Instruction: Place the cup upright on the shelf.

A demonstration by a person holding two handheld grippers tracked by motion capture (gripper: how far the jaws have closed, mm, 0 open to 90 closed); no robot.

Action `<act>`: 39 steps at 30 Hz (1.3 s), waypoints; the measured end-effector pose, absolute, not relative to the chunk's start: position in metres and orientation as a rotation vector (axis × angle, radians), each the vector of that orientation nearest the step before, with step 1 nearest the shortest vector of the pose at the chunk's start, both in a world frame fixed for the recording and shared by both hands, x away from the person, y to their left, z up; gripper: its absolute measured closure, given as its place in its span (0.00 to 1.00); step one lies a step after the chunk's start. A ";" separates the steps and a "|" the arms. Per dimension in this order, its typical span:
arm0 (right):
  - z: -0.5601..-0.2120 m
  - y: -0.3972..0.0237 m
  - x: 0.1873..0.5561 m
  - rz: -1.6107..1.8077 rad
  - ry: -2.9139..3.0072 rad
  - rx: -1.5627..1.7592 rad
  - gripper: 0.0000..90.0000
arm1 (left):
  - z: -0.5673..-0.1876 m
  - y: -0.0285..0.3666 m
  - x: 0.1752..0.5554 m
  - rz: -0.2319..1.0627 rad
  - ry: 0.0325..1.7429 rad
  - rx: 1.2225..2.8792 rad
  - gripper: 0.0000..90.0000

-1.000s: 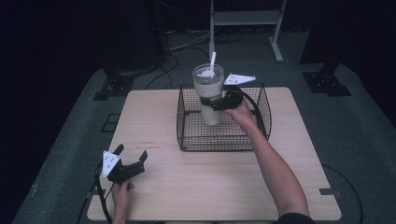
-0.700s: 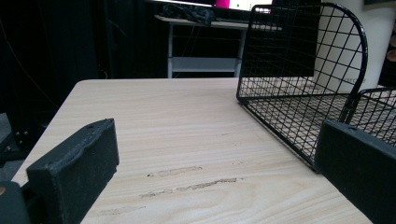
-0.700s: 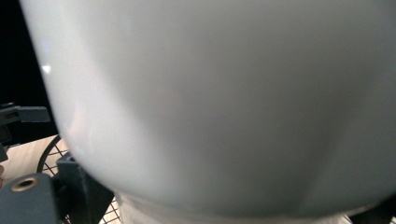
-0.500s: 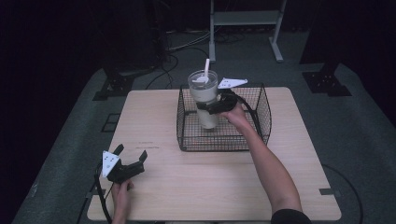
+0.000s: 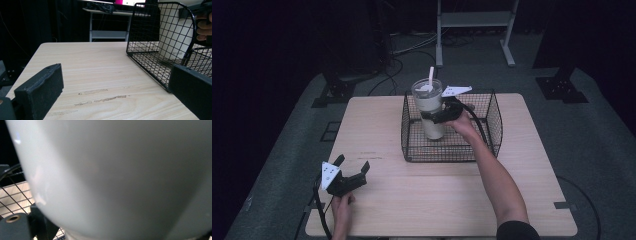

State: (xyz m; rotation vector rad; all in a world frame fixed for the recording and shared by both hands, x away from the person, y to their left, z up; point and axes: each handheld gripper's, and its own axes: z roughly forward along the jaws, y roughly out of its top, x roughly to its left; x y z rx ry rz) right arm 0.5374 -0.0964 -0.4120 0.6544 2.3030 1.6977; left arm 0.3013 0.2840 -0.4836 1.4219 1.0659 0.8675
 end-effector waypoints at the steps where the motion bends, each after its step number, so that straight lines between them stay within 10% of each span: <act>1: -0.413 -0.096 0.538 1.678 2.303 0.659 0.09 | -0.484 0.284 0.301 0.867 1.065 1.422 0.00; 39: -0.428 -0.113 0.538 1.574 2.318 0.618 0.09 | -0.484 0.282 0.301 0.869 1.053 1.429 0.00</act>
